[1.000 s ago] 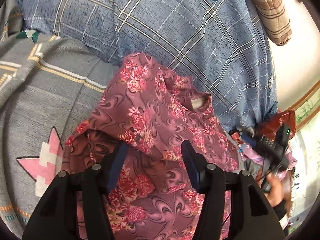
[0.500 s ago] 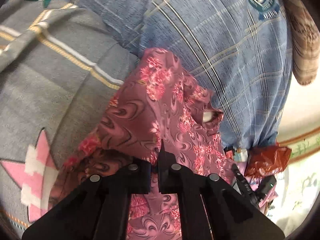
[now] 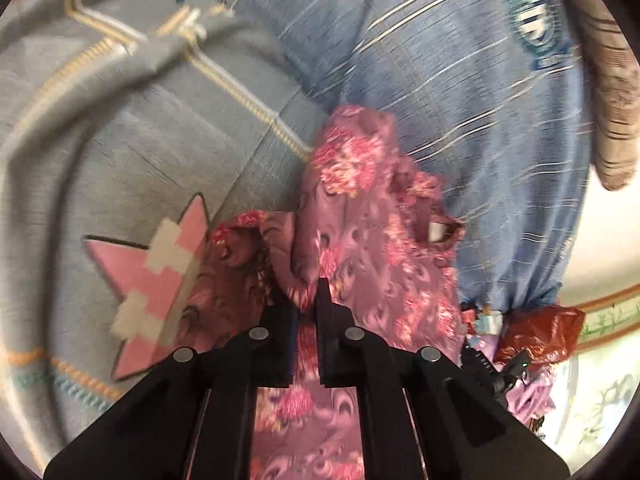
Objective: Fold small clothes
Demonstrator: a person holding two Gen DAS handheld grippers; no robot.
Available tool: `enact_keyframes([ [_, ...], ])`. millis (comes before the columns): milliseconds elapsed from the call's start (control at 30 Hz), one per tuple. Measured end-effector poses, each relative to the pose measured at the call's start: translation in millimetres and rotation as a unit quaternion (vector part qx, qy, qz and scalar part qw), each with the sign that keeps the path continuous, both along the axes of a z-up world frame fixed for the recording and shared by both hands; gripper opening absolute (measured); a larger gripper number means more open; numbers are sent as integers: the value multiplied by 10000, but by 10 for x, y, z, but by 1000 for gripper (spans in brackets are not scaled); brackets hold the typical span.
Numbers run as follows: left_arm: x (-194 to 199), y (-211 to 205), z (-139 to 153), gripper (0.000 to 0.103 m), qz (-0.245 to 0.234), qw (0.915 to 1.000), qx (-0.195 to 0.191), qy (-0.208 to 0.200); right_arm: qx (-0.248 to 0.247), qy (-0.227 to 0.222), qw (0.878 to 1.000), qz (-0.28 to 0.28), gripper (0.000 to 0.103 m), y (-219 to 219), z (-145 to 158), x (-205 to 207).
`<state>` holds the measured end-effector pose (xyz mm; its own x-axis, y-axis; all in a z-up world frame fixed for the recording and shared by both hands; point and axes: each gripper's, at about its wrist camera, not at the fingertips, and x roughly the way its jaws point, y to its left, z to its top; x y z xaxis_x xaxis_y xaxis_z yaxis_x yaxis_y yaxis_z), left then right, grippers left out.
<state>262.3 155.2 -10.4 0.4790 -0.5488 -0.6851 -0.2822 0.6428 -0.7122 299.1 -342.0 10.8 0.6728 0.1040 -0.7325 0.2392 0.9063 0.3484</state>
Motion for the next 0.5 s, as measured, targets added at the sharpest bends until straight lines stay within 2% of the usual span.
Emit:
enact_keyframes([
  [100,-183,56,268,5,-20,9994,13,-352,608,-259,9978,107,5,-102,77,-228],
  [167,-177,-8,412,16,-100,9984,213,-517,930,-422,9944,285,6,-88,147,-347],
  [233,-96,-123,492,23,-172,9964,560,-612,1177,-460,9907,498,17,-7,174,-420],
  [267,-37,-192,486,23,-219,9956,685,-594,1323,-387,9886,606,21,60,151,-428],
  [300,19,-251,465,23,-269,9955,732,-539,1360,-315,9881,651,30,103,130,-421],
  [333,69,-299,417,23,-312,9957,748,-441,1290,-213,9893,650,32,150,111,-407],
  [400,121,-367,338,23,-381,9960,766,-275,926,15,9944,509,33,255,27,-378],
  [467,132,-422,307,23,-424,9956,810,-215,1009,151,9923,704,30,365,-61,-344],
  [500,131,-434,318,23,-430,9953,837,-228,967,154,9920,801,11,402,-65,-339],
])
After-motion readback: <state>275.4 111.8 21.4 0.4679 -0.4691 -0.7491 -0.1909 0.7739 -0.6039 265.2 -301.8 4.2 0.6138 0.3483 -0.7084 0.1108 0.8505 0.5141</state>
